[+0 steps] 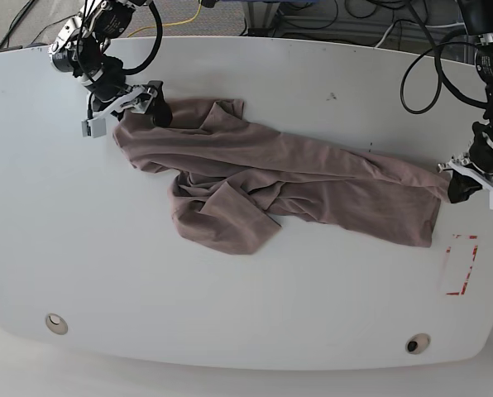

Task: Layout the t-shirt on the table in an organized manner, then fold the t-shirt properly
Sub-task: 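Lift the held t-shirt high with both grippers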

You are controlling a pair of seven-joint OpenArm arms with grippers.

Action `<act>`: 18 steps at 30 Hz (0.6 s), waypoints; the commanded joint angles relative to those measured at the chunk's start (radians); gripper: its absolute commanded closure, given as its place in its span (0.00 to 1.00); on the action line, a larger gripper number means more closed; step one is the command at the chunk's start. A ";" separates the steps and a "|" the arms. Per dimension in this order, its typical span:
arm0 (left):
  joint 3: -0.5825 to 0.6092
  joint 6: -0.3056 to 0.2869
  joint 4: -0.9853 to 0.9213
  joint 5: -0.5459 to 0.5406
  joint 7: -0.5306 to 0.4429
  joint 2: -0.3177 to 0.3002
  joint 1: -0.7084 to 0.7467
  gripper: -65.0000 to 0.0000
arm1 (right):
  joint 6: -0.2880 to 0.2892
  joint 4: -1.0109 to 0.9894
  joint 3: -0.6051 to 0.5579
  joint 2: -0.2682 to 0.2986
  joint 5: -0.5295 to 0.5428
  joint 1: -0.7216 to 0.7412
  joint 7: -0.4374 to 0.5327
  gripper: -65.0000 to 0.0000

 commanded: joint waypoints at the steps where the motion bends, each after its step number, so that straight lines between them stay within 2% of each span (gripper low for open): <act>1: -0.009 -0.006 0.017 -0.011 -0.022 -0.021 -0.009 1.00 | -0.013 -0.003 -0.001 -0.001 -0.051 -0.011 -0.067 0.29; 7: -0.009 -0.006 0.017 -0.011 -0.022 -0.021 -0.009 1.00 | -0.013 -0.003 -0.001 0.004 -0.055 -0.011 -0.062 0.66; 11: -0.002 -0.006 0.017 -0.011 -0.022 -0.021 -0.009 1.00 | -0.013 0.003 -0.001 0.004 -0.055 -0.011 -0.062 0.96; 12: 0.008 -0.006 0.017 -0.011 -0.022 -0.021 -0.009 1.00 | -0.013 0.005 -0.002 0.004 -0.055 -0.009 -0.062 1.00; 18: 0.045 -0.006 0.044 -0.011 -0.022 -0.023 -0.014 1.00 | -0.013 0.076 -0.001 0.047 -0.055 -0.009 -0.062 1.00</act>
